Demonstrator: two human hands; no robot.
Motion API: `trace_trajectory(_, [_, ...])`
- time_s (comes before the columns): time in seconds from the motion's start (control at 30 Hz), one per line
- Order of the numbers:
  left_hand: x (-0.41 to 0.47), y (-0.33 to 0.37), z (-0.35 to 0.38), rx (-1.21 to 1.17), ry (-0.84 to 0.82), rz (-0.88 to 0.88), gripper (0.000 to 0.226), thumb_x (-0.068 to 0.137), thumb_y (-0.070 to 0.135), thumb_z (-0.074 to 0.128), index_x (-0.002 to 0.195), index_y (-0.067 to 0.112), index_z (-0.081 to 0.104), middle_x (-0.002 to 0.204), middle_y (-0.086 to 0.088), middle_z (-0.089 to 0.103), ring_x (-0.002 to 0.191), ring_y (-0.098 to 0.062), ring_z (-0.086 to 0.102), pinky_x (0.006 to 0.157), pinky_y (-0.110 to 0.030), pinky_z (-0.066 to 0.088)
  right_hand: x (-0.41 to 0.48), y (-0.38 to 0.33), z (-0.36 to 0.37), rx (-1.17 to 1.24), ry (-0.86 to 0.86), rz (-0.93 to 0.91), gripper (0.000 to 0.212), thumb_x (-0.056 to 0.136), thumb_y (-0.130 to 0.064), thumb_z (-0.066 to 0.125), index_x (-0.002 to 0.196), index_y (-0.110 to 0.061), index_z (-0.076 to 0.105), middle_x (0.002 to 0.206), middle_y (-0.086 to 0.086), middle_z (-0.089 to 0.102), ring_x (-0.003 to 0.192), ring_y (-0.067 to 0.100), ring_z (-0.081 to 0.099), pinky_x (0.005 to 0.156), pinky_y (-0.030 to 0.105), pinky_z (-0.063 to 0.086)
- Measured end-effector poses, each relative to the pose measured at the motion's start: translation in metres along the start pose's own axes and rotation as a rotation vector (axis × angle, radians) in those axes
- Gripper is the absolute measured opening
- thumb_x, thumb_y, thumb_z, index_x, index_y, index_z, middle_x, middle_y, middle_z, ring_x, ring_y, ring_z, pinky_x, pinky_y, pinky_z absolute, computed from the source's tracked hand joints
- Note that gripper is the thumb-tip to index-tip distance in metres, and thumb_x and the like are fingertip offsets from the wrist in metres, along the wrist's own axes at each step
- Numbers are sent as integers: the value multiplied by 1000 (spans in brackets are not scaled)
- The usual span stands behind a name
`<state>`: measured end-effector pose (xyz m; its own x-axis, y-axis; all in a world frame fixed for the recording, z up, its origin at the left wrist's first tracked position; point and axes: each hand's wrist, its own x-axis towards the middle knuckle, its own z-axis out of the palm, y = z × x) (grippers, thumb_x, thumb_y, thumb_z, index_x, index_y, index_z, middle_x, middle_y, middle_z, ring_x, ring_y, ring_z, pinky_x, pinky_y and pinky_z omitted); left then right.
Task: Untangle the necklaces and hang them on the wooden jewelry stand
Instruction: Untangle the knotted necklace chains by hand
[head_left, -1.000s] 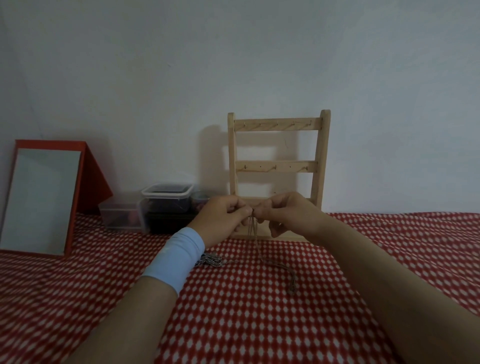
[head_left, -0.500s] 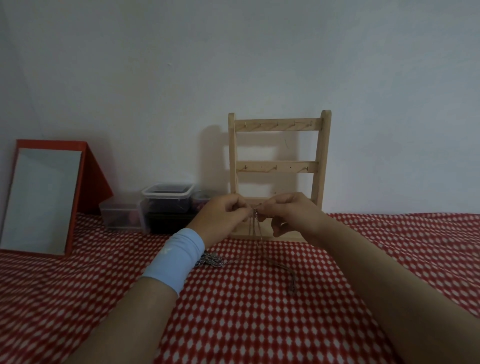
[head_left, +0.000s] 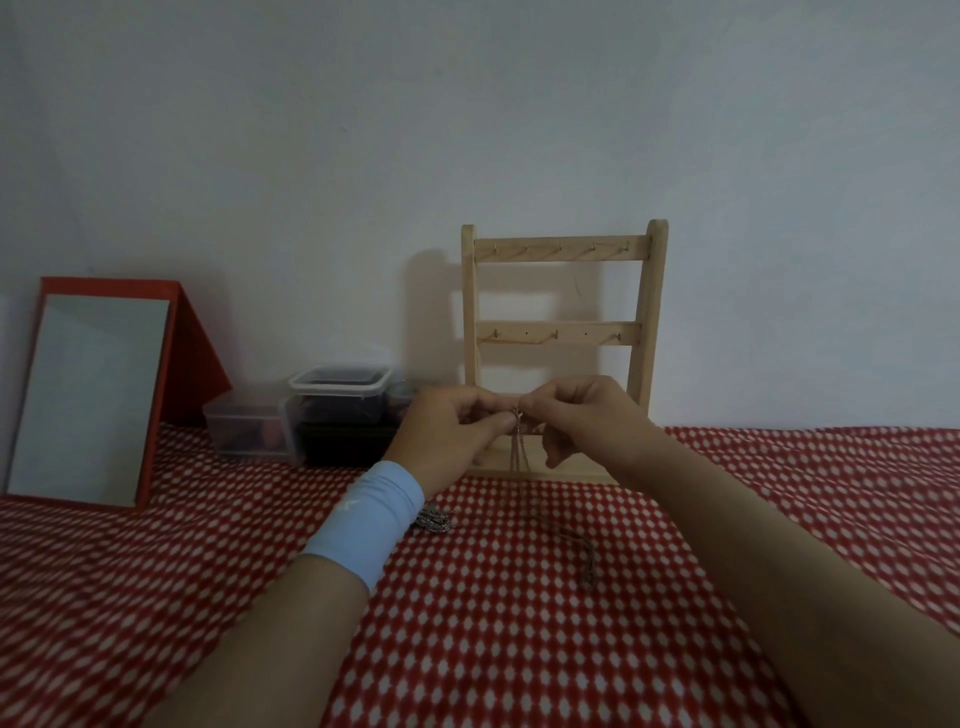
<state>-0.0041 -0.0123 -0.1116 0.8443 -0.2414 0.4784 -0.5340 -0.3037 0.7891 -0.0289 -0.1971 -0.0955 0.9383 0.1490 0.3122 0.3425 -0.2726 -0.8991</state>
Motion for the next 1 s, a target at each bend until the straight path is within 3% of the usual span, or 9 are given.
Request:
trace_trajectory(0.13, [2, -1, 1, 73, -55, -3, 12, 91, 19, 66, 87, 31, 69, 78, 13, 68, 72, -4, 64, 71, -27, 57, 1, 0, -2, -18, -37, 33, 23, 93, -31, 71, 94, -10, 80, 84, 3, 79, 57, 16, 62, 62, 32, 58])
trace_trajectory(0.3, [5, -5, -2, 89, -138, -69, 12, 94, 21, 61, 100, 17, 71, 77, 5, 69, 75, -11, 65, 81, -42, 59, 5, 2, -7, -117, -67, 38, 15, 93, -26, 74, 87, -12, 77, 87, 5, 79, 59, 16, 63, 62, 30, 59])
trace_trajectory(0.47, [3, -3, -7, -48, -175, -168, 18, 98, 24, 55, 96, 18, 72, 67, 4, 62, 66, -9, 60, 66, -25, 55, 7, 3, -7, -178, -66, -123, 12, 91, -12, 75, 102, -18, 77, 82, -1, 77, 55, 19, 64, 57, 29, 58])
trace_trajectory(0.6, [1, 0, -5, -316, -230, -316, 20, 99, 23, 53, 96, 11, 70, 71, 3, 61, 61, -7, 56, 63, -26, 55, 8, 2, -5, -271, -20, -269, 22, 87, -12, 79, 89, -34, 79, 84, -15, 78, 61, 26, 68, 59, 30, 59])
trace_trajectory(0.7, [0, 2, -6, -509, -281, -439, 21, 98, 25, 55, 91, 9, 68, 73, 2, 61, 59, -8, 52, 64, -30, 55, 10, 5, -6, -413, 30, -380, 13, 86, -22, 81, 88, -34, 80, 83, -15, 76, 62, 13, 66, 60, 26, 57])
trace_trajectory(0.8, [0, 3, -9, -573, -340, -529, 21, 97, 25, 55, 94, 7, 65, 71, 2, 60, 56, -10, 52, 69, -32, 53, 7, 3, -3, -588, 18, -478, 3, 87, -26, 80, 90, -28, 80, 83, -17, 73, 70, 1, 64, 61, 14, 49])
trace_trajectory(0.9, [-1, 3, -11, -488, -379, -517, 22, 100, 25, 51, 91, 11, 64, 72, 4, 59, 60, -10, 50, 67, -28, 52, 6, -1, 0, -659, -50, -402, 2, 91, -28, 74, 92, -28, 75, 86, -19, 69, 73, -7, 62, 61, 11, 46])
trace_trajectory(1.0, [2, 1, -13, -409, -339, -498, 23, 101, 24, 50, 89, 11, 65, 76, 1, 61, 67, -14, 53, 72, -31, 50, 8, 0, 4, -616, -68, -287, 7, 96, -34, 68, 90, -29, 70, 87, -14, 69, 65, -1, 64, 62, 21, 53])
